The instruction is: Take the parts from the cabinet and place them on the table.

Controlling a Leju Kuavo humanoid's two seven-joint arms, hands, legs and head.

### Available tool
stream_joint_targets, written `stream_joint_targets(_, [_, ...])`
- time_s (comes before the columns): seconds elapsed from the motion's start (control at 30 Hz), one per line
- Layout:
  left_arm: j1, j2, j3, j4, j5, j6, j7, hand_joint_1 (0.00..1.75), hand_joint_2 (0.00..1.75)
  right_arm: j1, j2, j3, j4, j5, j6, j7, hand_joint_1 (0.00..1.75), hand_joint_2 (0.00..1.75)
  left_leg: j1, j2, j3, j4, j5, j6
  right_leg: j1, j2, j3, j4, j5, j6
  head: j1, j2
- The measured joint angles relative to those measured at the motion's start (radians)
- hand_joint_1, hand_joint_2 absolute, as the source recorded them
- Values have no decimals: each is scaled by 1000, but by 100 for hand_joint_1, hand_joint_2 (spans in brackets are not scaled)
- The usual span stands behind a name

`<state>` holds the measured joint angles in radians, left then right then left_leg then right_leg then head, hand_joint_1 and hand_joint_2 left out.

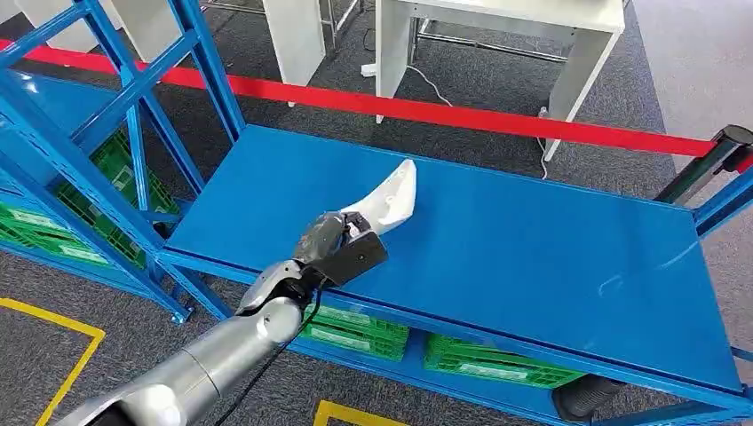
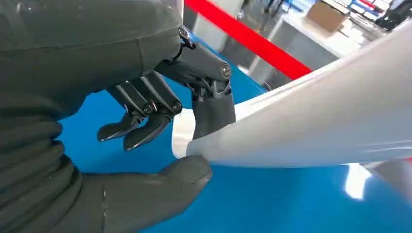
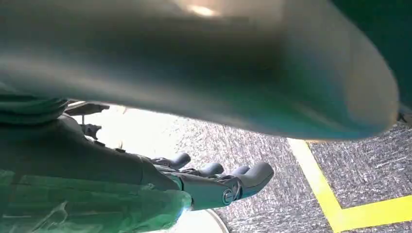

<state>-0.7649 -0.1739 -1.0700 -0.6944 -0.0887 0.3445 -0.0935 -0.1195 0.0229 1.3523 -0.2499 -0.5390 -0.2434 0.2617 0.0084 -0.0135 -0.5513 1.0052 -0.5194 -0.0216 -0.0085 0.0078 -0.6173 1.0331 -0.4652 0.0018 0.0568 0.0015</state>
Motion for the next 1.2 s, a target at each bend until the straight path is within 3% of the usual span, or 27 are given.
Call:
stream_joint_targets(0.37, [127,58,118,-302,380,-10,-93,175,175,8,0,-7,0,-21,-20,1,0,0,0,0,0,0,0,0,0,0,0,0,0,0,0,0])
stream_joint_targets(0.6, [171,95,145,-477,519,-19,-138,175,175,9,0,-8,0,-27,-28,0,0,0,0,0,0,0,0,0,0,-1,1,0,0,0,0,0])
stream_joint_targets(0.8, [200,130,161,-617,564,-19,-166,175,175,10,0,-12,0,-42,-32,0,0,0,0,0,0,0,0,0,0,-1,1,0,0,0,0,0])
stream_joint_targets(1.2, [226,172,162,-835,548,-18,-181,175,175,10,0,-29,0,-58,-37,-8,0,0,0,0,0,0,-1,1,0,-1,1,-1,0,0,0,0])
